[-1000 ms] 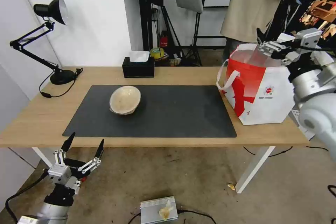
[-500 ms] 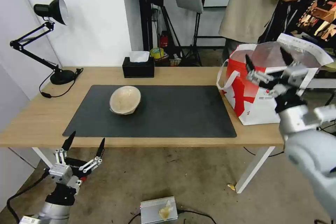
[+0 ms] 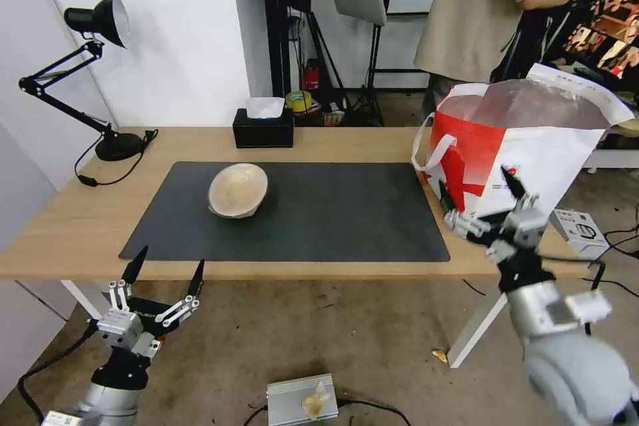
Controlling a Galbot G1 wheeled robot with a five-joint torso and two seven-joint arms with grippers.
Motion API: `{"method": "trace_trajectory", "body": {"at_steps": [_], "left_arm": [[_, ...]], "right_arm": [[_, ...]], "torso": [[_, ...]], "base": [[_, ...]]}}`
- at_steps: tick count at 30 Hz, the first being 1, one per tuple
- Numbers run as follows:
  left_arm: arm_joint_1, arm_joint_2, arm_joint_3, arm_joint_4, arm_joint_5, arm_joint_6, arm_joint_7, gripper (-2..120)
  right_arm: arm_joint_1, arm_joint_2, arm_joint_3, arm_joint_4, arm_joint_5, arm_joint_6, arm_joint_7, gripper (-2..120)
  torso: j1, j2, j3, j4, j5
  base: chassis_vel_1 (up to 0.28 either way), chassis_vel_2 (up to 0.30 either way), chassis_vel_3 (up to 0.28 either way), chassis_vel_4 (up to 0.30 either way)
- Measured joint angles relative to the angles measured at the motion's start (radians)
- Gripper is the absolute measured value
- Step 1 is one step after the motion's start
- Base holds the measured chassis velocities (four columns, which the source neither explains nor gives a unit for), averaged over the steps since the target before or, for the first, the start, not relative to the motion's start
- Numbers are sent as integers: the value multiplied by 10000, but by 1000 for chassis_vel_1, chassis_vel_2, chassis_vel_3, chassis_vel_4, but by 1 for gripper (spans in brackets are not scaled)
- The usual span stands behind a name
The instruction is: Pick up the trash from the table and place it into the takeout bag.
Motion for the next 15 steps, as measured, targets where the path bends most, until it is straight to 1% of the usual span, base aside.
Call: {"method": "trace_trajectory", "body": {"at_steps": [2,6,7,11,15], "left_arm": [[-5,-13,6,-19,2,0,0,100],[-29,-111,5,-98,7,0,13,100],[-29,-111,5,-98,7,0,13,100],[6,-142,-72,-109,-28,-46,33,100],[13,-147,-138,-101,-87,-98,38,100]], "right_arm": [[-233,153,45,67,-206,-65,-90,100],[-1175,781,136,365,-910,-393,-522,100],[-1175,781,136,365,-910,-393,-522,100],[-1858,1296,175,647,-1170,-877,-1049,100],[-2158,1535,175,783,-1496,-1173,-1332,100]], "torso": [[0,0,0,1,-1],[-1,0,0,-1,-1],[-1,0,0,-1,-1],[0,0,1,0,0],[0,0,0,0,0]], "base": [[0,0,0,0],[0,0,0,0],[0,0,0,0],[0,0,0,0],[0,0,0,0]]}}
